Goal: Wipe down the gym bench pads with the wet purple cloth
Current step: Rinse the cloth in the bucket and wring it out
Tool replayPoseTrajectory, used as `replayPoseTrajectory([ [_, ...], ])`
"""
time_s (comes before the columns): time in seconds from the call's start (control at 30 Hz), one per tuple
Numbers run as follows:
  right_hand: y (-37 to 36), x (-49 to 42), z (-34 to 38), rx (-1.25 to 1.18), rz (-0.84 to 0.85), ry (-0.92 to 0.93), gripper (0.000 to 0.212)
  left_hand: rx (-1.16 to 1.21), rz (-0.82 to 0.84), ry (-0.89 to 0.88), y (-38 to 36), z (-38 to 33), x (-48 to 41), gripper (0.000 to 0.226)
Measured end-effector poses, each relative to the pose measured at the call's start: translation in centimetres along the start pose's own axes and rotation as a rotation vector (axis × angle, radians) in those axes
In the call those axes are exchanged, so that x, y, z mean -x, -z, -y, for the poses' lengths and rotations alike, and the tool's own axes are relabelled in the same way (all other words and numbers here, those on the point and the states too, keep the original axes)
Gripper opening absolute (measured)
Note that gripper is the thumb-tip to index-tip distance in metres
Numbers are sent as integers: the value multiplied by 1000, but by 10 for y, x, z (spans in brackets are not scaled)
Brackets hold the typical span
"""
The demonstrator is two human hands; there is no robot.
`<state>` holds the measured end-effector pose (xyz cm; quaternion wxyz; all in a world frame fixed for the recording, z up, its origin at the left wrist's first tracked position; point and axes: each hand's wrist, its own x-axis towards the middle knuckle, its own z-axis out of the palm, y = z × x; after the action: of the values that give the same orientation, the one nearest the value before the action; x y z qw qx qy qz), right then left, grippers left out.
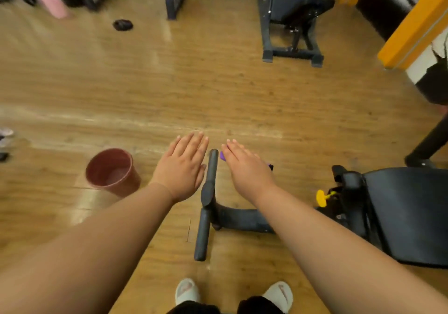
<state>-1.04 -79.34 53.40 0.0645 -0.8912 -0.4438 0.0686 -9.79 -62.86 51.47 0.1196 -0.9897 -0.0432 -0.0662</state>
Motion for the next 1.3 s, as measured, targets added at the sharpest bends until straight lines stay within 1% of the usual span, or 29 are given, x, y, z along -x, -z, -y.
replayPoseTrajectory([
  [0.17, -11, -36, 76, 19, 30, 127, 61, -25, 43, 135, -8, 67, 56, 63],
  [0.3, -26, -56, 118, 51, 63, 228, 59, -21, 78, 243, -19, 96, 95, 63],
  [0.53, -37, -88, 159, 77, 111, 370, 62, -12, 192, 391, -31, 126, 129, 64],
  [0.7, -42, -119, 174, 73, 122, 430, 61, -23, 199, 486, -33, 147, 130, 64],
  [0.87, -52, -145, 192, 101, 147, 477, 61, -32, 239, 533, -48, 166, 139, 64],
  [1.0, -66, -166, 224, 104, 165, 485, 60, -1, 270, 546, -63, 196, 158, 63],
  [1.07, -75, -178, 249, 113, 164, 484, 59, 10, 307, 543, -70, 222, 171, 64],
  [1.17, -90, -201, 297, 112, 157, 465, 61, 21, 302, 525, -82, 273, 193, 64],
  [1.3, -107, -229, 375, 69, 162, 413, 63, 18, 299, 469, -92, 358, 227, 66],
])
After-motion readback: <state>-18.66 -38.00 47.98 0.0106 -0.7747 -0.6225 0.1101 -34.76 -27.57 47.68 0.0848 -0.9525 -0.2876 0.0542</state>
